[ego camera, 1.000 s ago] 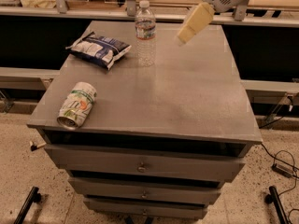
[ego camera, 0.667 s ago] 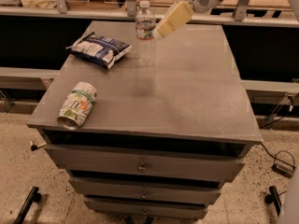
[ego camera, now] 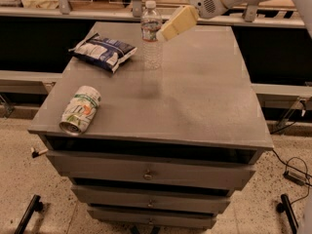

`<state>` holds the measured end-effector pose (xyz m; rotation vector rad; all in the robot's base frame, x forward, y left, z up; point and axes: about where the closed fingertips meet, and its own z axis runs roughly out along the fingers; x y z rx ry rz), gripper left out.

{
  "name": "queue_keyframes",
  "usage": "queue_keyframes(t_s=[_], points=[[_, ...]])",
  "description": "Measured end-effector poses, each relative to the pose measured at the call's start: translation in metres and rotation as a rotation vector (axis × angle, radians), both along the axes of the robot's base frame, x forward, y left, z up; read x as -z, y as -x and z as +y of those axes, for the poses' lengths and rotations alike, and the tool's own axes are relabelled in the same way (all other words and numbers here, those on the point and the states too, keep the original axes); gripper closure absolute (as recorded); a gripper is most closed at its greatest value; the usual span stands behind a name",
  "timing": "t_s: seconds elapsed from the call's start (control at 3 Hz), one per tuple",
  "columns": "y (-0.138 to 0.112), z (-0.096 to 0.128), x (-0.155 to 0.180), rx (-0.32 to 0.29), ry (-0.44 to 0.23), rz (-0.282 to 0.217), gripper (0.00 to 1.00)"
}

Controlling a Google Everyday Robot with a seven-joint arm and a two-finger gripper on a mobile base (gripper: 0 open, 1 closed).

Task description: Knock water bottle over

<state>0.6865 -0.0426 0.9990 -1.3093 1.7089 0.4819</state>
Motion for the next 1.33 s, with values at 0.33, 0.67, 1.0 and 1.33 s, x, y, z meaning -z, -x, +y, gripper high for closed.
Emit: queue_keyframes(t_s=[0.33,0.67,1.0,1.33], points=[[-0.013,0.017,0.015,-0.004,-0.137,-0.011,0.00],[-0.027,0.032,0.030,-0.002,-0.212,-0.019,0.00],[-0.040,0.050,0.045,-0.002,-0.254,-0.027,0.03],[-0.039,0.053,0.046,-0.009,-0.252,-0.023,0.33]])
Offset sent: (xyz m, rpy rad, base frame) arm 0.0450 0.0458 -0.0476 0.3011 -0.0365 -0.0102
